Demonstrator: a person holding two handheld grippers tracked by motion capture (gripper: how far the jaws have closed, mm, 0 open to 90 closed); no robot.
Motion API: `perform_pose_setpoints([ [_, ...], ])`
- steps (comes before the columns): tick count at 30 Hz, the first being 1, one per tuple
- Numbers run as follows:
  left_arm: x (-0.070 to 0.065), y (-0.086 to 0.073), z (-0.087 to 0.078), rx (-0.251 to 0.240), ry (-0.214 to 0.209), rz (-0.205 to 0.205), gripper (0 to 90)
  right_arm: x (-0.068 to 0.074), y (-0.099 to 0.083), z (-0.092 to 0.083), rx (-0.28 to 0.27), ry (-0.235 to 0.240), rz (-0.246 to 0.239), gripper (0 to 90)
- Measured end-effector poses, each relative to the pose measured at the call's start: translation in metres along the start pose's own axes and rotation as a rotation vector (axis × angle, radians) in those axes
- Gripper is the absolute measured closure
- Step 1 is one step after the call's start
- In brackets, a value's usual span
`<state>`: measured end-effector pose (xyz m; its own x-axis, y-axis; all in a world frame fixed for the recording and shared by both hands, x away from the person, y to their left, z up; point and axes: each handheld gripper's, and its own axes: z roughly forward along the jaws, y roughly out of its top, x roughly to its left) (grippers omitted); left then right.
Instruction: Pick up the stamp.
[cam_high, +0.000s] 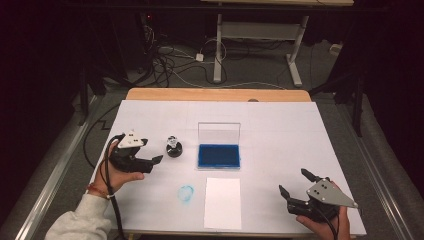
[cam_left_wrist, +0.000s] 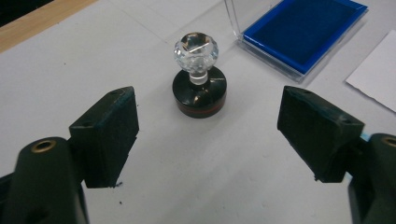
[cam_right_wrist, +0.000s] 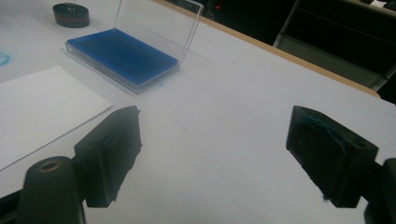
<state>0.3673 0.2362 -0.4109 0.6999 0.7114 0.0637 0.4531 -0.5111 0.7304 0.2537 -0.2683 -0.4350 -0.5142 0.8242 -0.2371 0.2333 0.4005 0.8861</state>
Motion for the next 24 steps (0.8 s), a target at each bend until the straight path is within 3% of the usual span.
perform_pose_setpoints([
  [5,0.005,0.016,0.020,0.049,-0.014,0.025,21.4,0.001,-0.001,0.001,0.007,0.002,-0.002,18.3],
  [11,0.009,0.026,0.040,0.083,-0.037,0.021,21.4,0.002,-0.001,0.002,0.012,0.005,-0.017,18.5],
  [14,0.015,0.031,0.057,0.119,-0.039,0.022,21.4,0.002,-0.001,0.003,0.019,0.008,-0.020,18.6],
  [24,0.023,0.036,0.074,0.127,-0.059,0.013,31.1,0.004,-0.001,0.005,0.028,0.012,-0.035,18.8],
])
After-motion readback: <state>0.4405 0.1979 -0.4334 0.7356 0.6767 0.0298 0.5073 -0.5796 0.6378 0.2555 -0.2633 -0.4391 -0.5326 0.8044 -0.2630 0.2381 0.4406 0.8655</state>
